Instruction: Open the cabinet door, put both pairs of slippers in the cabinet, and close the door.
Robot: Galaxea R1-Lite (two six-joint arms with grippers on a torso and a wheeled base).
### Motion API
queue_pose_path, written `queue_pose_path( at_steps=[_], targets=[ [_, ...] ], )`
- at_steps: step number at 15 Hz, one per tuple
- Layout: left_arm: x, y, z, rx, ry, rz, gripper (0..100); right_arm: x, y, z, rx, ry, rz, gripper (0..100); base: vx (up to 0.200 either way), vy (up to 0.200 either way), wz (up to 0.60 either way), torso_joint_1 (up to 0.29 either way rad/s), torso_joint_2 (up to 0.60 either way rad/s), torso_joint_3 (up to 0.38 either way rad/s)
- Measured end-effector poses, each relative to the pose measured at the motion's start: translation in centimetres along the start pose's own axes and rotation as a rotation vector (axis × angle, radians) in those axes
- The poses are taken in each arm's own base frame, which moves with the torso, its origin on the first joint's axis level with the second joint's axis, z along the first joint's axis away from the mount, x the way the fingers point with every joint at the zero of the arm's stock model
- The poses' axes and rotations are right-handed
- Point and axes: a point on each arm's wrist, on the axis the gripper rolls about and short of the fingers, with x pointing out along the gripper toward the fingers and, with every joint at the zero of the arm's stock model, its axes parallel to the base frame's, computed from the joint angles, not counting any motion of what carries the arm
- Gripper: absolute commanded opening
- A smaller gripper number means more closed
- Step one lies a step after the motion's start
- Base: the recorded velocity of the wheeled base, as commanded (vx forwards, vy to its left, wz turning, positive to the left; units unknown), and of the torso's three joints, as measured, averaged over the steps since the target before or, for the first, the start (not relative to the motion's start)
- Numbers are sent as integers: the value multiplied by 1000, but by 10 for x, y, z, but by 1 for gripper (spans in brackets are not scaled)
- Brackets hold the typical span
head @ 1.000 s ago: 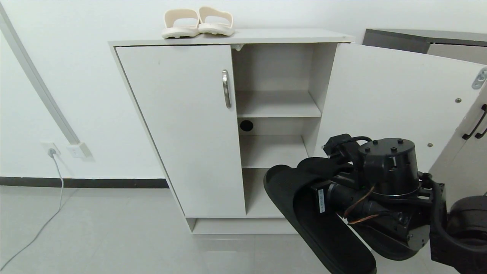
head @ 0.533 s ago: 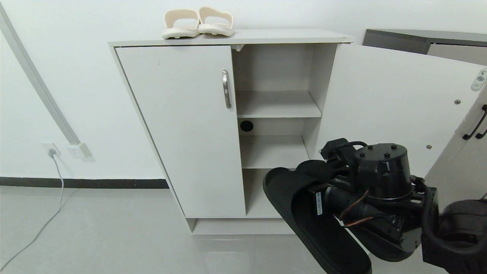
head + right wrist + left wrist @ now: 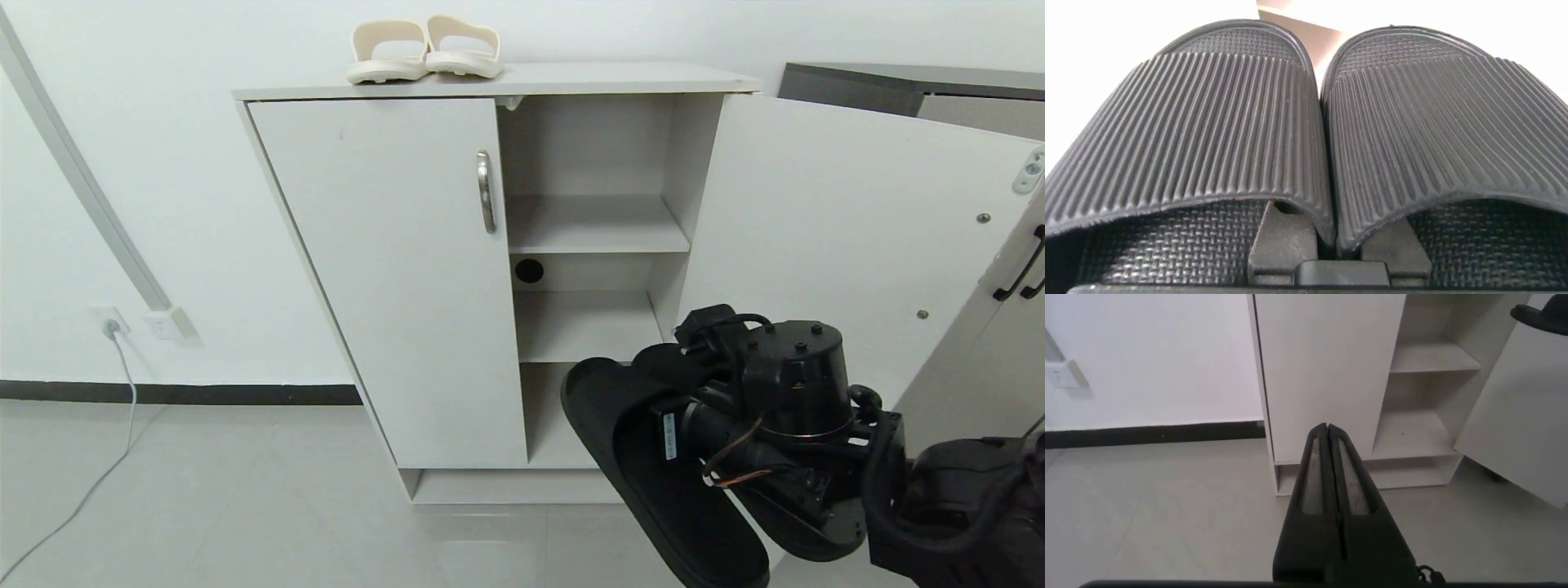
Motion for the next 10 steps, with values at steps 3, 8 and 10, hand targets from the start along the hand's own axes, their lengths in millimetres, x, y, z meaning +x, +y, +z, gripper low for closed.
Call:
queue_pose_path(
  at_steps=[3, 8, 10],
  targets=[
    [0, 0, 0, 0, -1, 1, 0, 18, 5, -6, 28, -50, -18, 0, 0, 200, 0, 4, 4, 1],
    [0, 0, 0, 0, -2, 2, 0, 60, 6, -21, 74, -50, -171, 0, 0, 0, 0, 0, 0, 0],
    [0, 0, 0, 0, -1, 0, 0, 72, 0, -27, 72, -43, -237, 0, 0, 0, 0, 0, 0, 0]
  ],
)
